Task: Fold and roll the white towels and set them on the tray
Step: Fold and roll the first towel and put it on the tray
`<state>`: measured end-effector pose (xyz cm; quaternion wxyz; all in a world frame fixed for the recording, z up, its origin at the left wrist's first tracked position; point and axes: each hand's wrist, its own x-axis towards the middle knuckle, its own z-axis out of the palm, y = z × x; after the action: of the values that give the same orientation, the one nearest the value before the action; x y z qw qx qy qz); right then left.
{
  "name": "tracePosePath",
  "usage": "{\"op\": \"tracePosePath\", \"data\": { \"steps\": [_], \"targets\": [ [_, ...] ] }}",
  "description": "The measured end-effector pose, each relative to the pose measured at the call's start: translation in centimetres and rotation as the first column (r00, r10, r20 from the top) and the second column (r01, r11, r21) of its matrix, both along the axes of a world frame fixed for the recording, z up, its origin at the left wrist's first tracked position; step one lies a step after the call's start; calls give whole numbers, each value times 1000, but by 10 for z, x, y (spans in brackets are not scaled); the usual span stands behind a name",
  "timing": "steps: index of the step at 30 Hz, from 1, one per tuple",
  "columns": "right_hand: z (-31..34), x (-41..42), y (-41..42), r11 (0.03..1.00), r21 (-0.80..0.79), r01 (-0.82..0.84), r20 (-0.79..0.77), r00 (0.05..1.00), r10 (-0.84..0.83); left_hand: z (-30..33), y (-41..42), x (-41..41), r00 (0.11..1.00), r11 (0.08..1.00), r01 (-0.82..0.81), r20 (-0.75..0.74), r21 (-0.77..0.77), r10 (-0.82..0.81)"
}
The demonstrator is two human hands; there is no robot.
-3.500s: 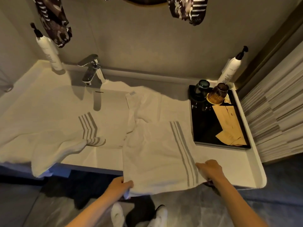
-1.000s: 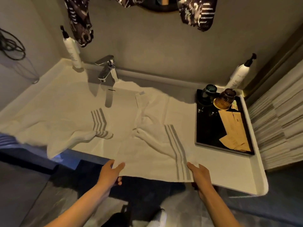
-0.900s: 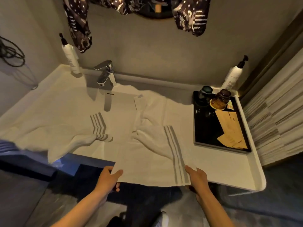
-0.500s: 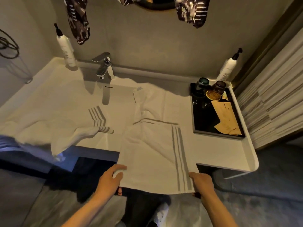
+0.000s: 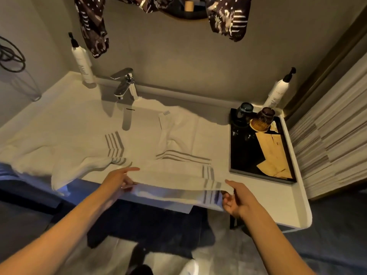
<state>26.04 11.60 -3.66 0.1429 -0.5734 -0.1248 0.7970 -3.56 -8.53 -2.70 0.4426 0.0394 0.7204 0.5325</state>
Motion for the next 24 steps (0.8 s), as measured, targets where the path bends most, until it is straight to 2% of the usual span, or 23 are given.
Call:
{"op": "tracePosePath", "data": {
  "steps": [6,7,8,9,10,11,12,13,14,15,16,18,19,21,24],
  "targets": [
    [-19,-23,26,994,113,3,71,997,-11,-29,57,-23,999,984,-36,-41,-175,29],
    [-20,-26,25,990,142,-8,89,996,-4,-33,63,-26,995,977,-50,-98,-208,30],
    [-20,-29,21,979,205,-20,143,990,-9,-37,65,-28,977,967,-53,-214,-250,-2],
    [-19,-30,15,943,330,-50,231,972,-29,-38,65,-26,918,950,-25,-384,-312,-102],
    [-18,-33,8,857,499,-128,344,937,-61,-41,62,-19,798,931,30,-551,-364,-242],
    [-16,-37,2,702,658,-271,457,885,-86,-45,60,-9,620,910,118,-686,-398,-381],
    [-17,-44,-3,484,755,-442,551,829,-102,-50,59,3,393,876,231,-783,-423,-482],
    [-21,-50,-8,230,770,-595,627,774,-93,-56,59,17,153,805,353,-819,-477,-552],
    [-29,-58,-10,-8,699,-715,713,698,-71,-63,60,30,-58,710,443,-808,-547,-586],
    [-43,-64,-10,-199,568,-799,807,588,-58,-76,60,37,-180,627,492,-776,-604,-605],
    [-57,-67,-10,-311,423,-851,885,462,-62,-86,60,41,-214,574,511,-742,-639,-636],
    [-80,-59,-9,-345,204,-916,970,237,-54,-102,55,37,-194,520,498,-673,-694,-713],
    [-91,-52,-9,-348,155,-924,981,186,-55,-109,49,33,-216,522,466,-663,-715,-717],
    [-103,-38,-10,-374,117,-920,981,165,-98,-119,38,24,-254,508,412,-631,-756,-733],
    [-102,-40,-11,-370,84,-925,987,129,-100,-117,31,15,-218,478,403,-589,-781,-778]
  ]
}}
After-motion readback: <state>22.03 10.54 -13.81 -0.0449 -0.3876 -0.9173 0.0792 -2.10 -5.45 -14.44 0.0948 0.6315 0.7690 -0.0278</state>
